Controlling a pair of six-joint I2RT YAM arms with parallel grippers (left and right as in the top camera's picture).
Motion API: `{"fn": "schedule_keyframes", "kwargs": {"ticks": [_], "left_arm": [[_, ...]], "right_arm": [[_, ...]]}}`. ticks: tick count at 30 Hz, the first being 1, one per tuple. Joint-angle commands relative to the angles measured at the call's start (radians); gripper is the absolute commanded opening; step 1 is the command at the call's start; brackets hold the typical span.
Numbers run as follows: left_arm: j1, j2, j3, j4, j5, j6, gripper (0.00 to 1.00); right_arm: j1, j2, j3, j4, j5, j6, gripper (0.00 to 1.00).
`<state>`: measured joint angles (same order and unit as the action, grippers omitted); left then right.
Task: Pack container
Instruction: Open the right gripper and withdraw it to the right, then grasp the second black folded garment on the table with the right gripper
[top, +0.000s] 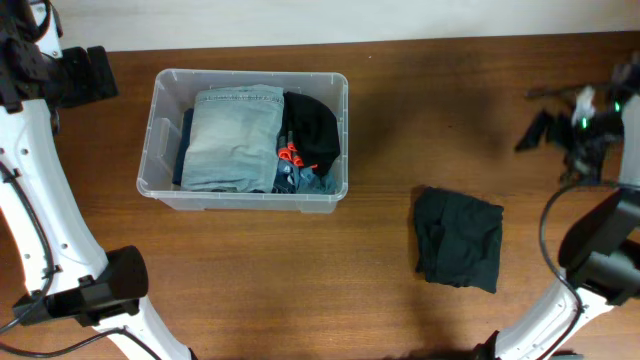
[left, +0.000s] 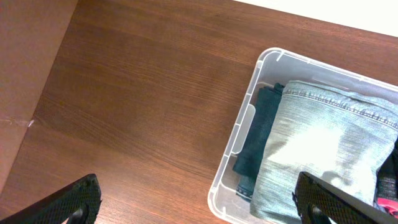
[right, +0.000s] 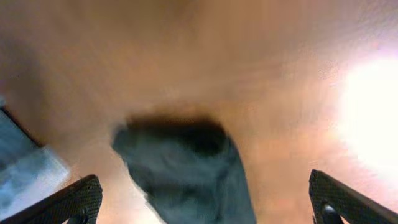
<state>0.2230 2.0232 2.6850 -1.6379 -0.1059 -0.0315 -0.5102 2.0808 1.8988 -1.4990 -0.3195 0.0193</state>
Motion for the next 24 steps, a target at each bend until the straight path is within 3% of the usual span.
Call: {"fn": "schedule_keyframes", "kwargs": {"ticks": [1,14,19,24], "left_arm": [[0.001,-0.023,0.015,0.001,-0.004,-0.01,1.0],[0.001,-0.023,0.015,0.001,-0.004,-0.01,1.0],[0.001,-0.023,0.015,0.001,-0.004,-0.01,1.0],[0.001,-0.023,0.015,0.001,-0.004,-0.01,1.0]], "right_arm": [[-0.035,-0.008,-0.17,0.009,-0.184,-0.115,0.97],[-0.026,-0.008,-0.679,0.33,-0.28,-0.161,0.86],[-0.026,-0.008,-0.755,0.433,-0.332,-0.161,0.8],[-0.026,-0.01,-0.754,0.537,-0.331,-0.119,0.8]]}}
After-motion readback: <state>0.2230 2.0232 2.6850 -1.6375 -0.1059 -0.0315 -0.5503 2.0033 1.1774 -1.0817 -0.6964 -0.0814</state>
